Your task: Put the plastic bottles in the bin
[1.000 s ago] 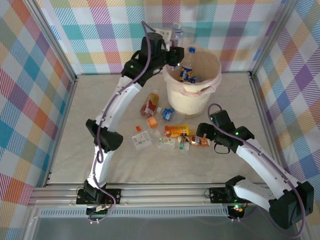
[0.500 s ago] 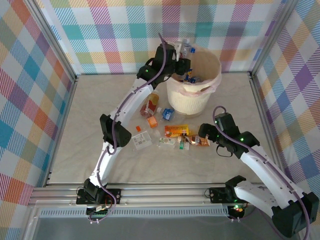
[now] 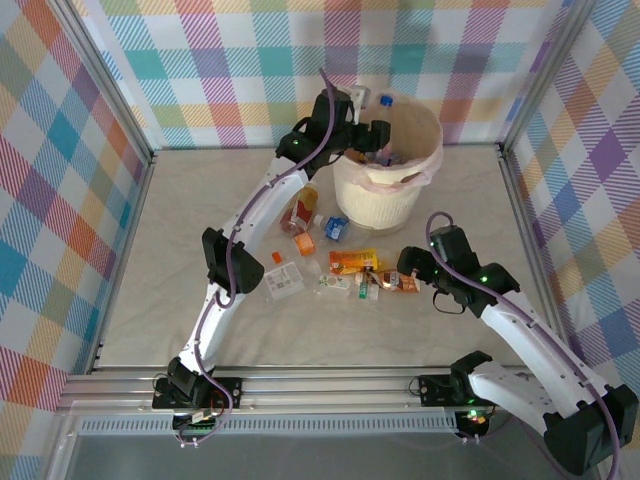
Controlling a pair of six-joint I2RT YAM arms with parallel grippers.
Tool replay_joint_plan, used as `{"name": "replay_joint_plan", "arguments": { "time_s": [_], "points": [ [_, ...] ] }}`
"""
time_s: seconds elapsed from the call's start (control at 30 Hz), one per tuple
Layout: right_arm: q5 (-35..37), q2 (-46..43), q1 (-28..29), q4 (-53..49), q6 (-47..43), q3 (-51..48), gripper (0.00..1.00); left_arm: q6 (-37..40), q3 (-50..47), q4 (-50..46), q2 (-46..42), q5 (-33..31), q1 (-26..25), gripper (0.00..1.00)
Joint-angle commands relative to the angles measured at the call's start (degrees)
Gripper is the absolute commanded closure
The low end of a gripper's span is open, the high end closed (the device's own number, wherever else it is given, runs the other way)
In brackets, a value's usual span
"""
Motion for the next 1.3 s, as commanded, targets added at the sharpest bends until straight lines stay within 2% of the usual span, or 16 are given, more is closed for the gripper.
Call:
{"name": "replay_joint_plan", "arguments": {
  "time_s": [0.0,0.17,0.6,0.73,0.9,1.1,1.27],
  "points": [
    [0.7,-0.4,-0.3,0.6,0.4,-0.8,0.00,0.5,1.7,1.4,-1.4,0.2,-0.7,0.09],
    [0.6,-0.4,-0.3,0.6,0.2,-0.7,0.00,0.9,1.6,0.7,-3.2,-0.7,-0.8,0.00],
    [-3.0,-0.1,-0.3,2.4,-1.7,-0.6,0.00,0.7,1.3,-4.0,-13.2,-1.6,-0.8,0.00],
    [-3.9,-0.4,-0.3,2.5,-2.7,-0.5,0.00,0.8,-1.5,-6.5,-17.4,-2.9,-0.9,0.00],
    [-6.4,0.8,-0.1,2.9,-4.4,0.2,0.00,0.8,-16.5,-2.0,-27.2,-5.4,-0.9,0.00],
    [-9.0,2.2,2.3,3.6,-6.4,0.8,0.02,0.0,-46.0,12.0,-46.4,-12.1,-0.9,0.00],
    [-8.5,5.2,7.9,2.3,-8.1,2.4,0.04,-2.7,-67.7,19.1,-61.6,-19.3,-0.8,0.00]
  ]
}}
